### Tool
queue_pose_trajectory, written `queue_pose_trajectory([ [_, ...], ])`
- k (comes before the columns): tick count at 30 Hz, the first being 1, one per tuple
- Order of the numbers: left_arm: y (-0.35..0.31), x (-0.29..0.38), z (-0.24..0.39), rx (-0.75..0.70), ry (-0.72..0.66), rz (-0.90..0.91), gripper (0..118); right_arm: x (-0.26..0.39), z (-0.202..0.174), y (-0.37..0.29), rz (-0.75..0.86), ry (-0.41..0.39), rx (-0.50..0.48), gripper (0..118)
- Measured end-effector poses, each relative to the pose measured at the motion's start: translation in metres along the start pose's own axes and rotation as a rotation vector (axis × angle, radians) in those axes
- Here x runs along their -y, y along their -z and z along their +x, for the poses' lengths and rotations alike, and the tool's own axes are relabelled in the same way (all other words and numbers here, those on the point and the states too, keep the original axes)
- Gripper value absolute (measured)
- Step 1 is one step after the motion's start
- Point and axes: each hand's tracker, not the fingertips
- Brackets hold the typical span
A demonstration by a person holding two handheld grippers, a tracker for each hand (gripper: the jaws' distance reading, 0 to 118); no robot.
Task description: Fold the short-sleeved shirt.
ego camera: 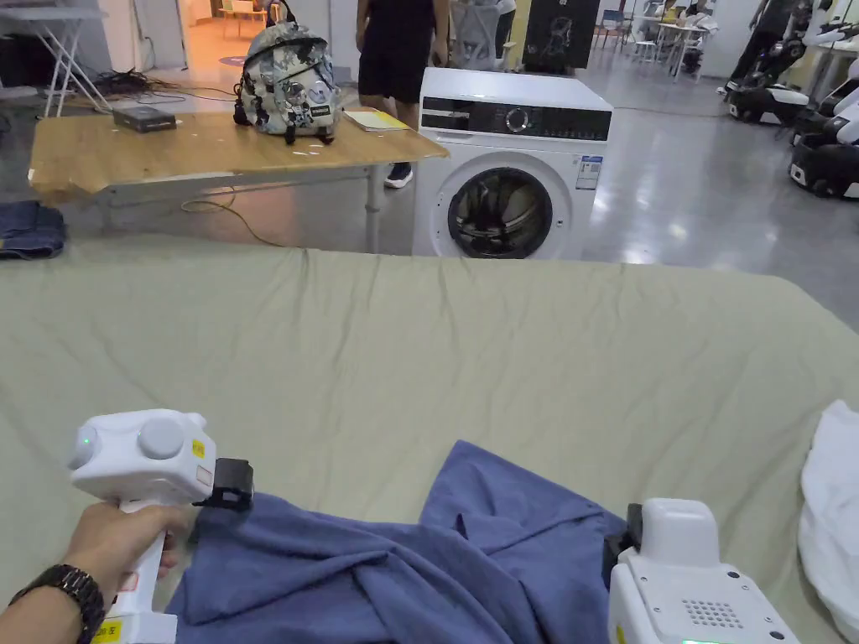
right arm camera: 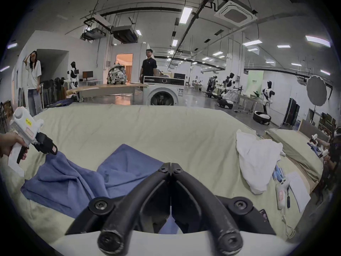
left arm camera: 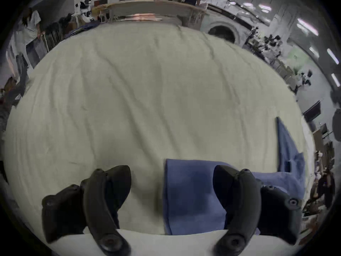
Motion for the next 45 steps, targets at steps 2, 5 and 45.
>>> queue_pose_trajectory([
  [2, 0.006, 0.004, 0.011, -0.022, 0.057, -0.025, 86, 0.003, 0.007, 0.0, -0.009, 0.004, 0.01, 0],
  [5, -0.002, 0.016, 0.032, -0.091, 0.153, 0.028, 59, 0.006, 0.018, 0.002, -0.027, 0.012, 0.032, 0],
  [45, -0.08, 0.082, -0.007, 0.046, 0.167, 0.262, 0, 0.006, 0.051, 0.19, -0.618, -0.028, -0.142, 2],
])
